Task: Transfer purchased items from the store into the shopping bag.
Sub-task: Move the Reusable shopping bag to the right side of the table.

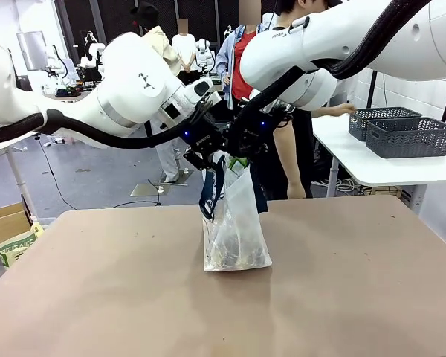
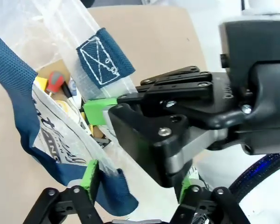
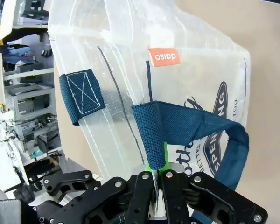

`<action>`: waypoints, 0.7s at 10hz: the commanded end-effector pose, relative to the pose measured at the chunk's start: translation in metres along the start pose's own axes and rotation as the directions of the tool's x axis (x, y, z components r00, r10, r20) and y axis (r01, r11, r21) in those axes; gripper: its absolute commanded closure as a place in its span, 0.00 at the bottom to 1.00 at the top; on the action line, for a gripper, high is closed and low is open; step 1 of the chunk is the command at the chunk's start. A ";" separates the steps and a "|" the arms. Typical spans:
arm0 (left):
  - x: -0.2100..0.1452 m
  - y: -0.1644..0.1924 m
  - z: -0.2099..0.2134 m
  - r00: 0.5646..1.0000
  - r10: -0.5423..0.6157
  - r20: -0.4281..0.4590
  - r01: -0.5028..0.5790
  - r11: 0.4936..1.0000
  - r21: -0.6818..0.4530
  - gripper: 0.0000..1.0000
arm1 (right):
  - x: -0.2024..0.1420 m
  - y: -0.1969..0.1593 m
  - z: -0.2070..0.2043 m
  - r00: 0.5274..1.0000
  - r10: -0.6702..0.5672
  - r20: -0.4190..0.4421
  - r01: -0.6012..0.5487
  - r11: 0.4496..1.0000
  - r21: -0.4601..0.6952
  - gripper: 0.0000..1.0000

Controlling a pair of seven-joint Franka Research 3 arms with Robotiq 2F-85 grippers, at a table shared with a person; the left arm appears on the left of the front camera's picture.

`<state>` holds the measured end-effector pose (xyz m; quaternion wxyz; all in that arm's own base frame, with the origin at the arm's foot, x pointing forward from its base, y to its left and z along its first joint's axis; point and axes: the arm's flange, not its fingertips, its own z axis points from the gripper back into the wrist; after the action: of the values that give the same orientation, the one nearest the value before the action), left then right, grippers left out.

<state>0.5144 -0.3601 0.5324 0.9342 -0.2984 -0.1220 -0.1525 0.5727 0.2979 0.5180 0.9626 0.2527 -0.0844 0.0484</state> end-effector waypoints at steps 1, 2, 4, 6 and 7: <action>-0.011 0.009 0.005 0.999 -0.020 0.030 0.021 0.998 -0.052 0.00 | -0.001 -0.001 0.000 1.000 0.006 0.005 -0.006 1.000 0.008 1.00; -0.011 0.009 0.006 0.999 -0.021 0.029 0.022 0.998 -0.057 0.00 | -0.001 -0.001 0.000 1.000 0.006 0.005 -0.006 1.000 0.008 1.00; -0.010 0.008 0.002 1.000 -0.025 0.015 0.026 0.998 -0.060 0.00 | -0.001 -0.001 0.000 1.000 0.006 0.005 -0.006 1.000 0.008 1.00; -0.008 0.008 -0.008 1.000 -0.014 -0.009 0.014 1.000 -0.021 0.00 | -0.001 -0.001 0.000 1.000 0.006 0.005 -0.006 1.000 0.008 1.00; -0.008 0.009 -0.014 1.000 -0.009 -0.021 0.009 1.000 -0.016 0.00 | -0.001 -0.001 0.000 1.000 0.006 0.005 -0.006 1.000 0.008 1.00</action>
<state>0.5135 -0.3595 0.5206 0.9302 -0.3115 -0.1143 -0.1567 0.5727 0.2980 0.5180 0.9626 0.2528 -0.0844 0.0484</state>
